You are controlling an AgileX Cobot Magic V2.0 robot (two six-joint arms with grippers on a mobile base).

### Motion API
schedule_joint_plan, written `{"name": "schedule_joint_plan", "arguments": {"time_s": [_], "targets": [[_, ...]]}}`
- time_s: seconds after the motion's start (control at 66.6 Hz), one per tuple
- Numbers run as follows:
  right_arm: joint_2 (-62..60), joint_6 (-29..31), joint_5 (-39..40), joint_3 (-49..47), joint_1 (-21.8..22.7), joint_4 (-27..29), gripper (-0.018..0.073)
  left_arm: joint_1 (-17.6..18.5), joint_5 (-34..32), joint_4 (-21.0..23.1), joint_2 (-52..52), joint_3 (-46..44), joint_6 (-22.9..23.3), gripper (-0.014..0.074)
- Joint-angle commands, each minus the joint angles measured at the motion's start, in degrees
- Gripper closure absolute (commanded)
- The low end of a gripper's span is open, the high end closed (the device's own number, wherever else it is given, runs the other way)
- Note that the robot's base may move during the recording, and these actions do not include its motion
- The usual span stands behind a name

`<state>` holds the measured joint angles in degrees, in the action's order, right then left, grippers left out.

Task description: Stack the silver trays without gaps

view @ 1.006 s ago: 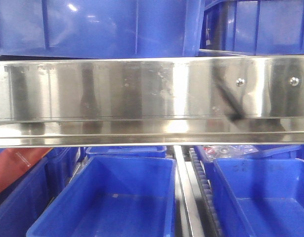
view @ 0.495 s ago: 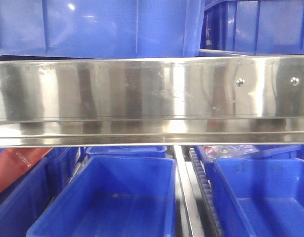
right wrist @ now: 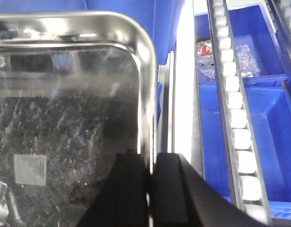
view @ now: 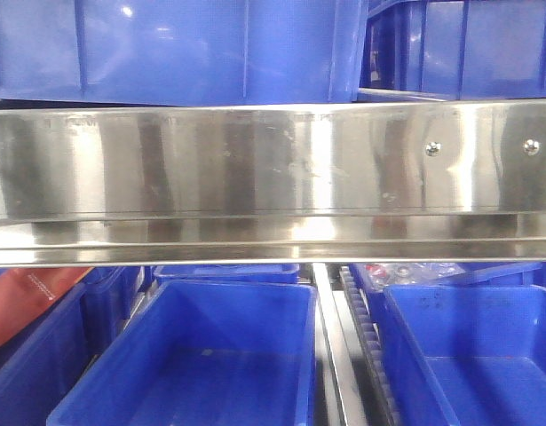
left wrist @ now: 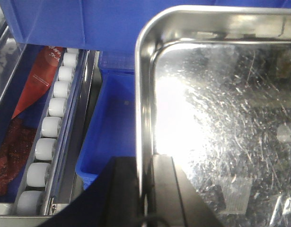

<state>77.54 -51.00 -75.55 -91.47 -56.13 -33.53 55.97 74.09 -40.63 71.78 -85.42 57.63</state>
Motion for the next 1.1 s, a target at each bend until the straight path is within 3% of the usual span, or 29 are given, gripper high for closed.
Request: {"name": "schedule_joint_plan", "arguments": {"time_s": [0.0,1.081], "targets": [[0.57,0.13,6.73,-0.33,-1.18,3.20,0.0583,1.32,-7.89,2.25,0.52,0.00,-0.35,0.0606],[0.57,0.13,8.52,-0.33,-1.18,3.20,0.0583,1.32,-7.89,2.25,0.52,0.00,-0.35,0.0606]]}}
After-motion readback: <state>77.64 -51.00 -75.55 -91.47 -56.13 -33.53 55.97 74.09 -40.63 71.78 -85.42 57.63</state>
